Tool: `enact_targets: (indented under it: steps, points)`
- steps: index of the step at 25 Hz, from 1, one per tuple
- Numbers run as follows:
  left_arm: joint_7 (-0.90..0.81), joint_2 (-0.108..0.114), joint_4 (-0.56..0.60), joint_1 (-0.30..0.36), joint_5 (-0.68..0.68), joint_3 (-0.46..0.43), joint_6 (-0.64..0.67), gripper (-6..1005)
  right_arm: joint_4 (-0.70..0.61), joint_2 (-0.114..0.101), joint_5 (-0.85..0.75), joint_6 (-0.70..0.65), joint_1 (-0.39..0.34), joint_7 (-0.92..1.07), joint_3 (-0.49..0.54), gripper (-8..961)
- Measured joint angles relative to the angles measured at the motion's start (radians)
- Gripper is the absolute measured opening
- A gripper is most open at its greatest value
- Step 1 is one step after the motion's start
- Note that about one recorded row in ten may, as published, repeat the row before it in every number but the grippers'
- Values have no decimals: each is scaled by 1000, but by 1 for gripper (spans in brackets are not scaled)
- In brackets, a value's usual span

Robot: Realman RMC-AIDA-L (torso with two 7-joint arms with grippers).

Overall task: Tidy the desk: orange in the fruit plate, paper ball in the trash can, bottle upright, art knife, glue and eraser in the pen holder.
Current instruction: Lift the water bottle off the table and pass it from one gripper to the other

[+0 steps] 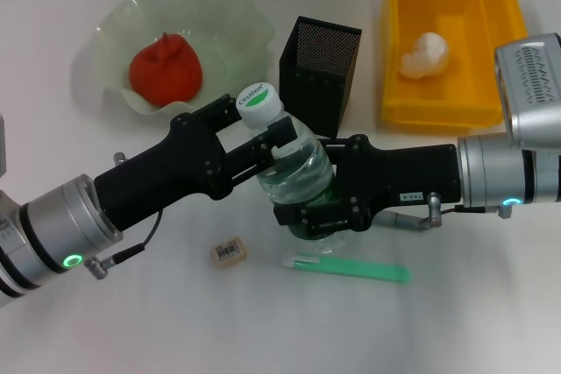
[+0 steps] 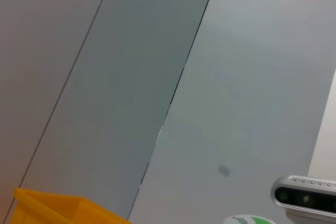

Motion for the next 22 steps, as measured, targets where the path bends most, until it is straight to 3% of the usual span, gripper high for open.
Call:
enact_targets:
  steps: [3,12,22]
  points:
    - [0,0,0,0,1,2,0,668,5,0,1,-1,0,-6,0,765]
    - [0,0,-11,-2,3,4,2,519,35,0,21,-3,4,-34,-2,763]
    - [-3,0,-11,6,-1,-3,10,500,37,0,22,-4,-2,-37,-2,764]
